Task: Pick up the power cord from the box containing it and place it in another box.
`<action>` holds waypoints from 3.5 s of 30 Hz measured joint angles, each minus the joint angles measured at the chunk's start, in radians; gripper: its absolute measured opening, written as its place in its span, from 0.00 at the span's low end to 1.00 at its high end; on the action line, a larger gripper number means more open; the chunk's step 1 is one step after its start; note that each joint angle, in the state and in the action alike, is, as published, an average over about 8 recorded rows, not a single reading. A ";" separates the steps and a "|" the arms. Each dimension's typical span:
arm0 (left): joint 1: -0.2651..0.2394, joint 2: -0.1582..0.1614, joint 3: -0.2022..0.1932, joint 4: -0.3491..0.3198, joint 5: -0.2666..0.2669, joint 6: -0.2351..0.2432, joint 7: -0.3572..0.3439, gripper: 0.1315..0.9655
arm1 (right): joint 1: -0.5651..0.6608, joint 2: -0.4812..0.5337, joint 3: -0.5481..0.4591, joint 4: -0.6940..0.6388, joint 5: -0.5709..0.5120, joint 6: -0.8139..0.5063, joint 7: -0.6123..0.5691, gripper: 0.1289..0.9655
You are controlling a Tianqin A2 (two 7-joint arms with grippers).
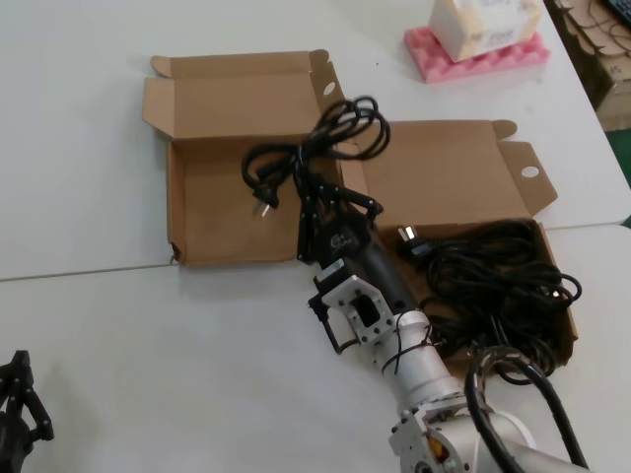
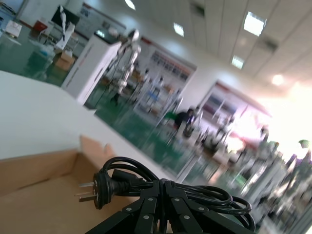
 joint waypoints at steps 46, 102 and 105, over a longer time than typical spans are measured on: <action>0.000 0.000 0.000 0.000 0.000 0.000 0.000 0.04 | -0.066 0.232 -0.001 0.412 0.037 0.098 0.000 0.33; 0.003 0.002 0.002 0.004 0.000 0.002 -0.001 0.71 | -0.551 0.259 0.676 0.795 0.303 -0.347 0.000 1.00; 0.003 0.002 0.003 0.004 0.000 0.002 -0.001 0.71 | -0.582 0.244 0.722 0.799 0.324 -0.389 0.000 1.00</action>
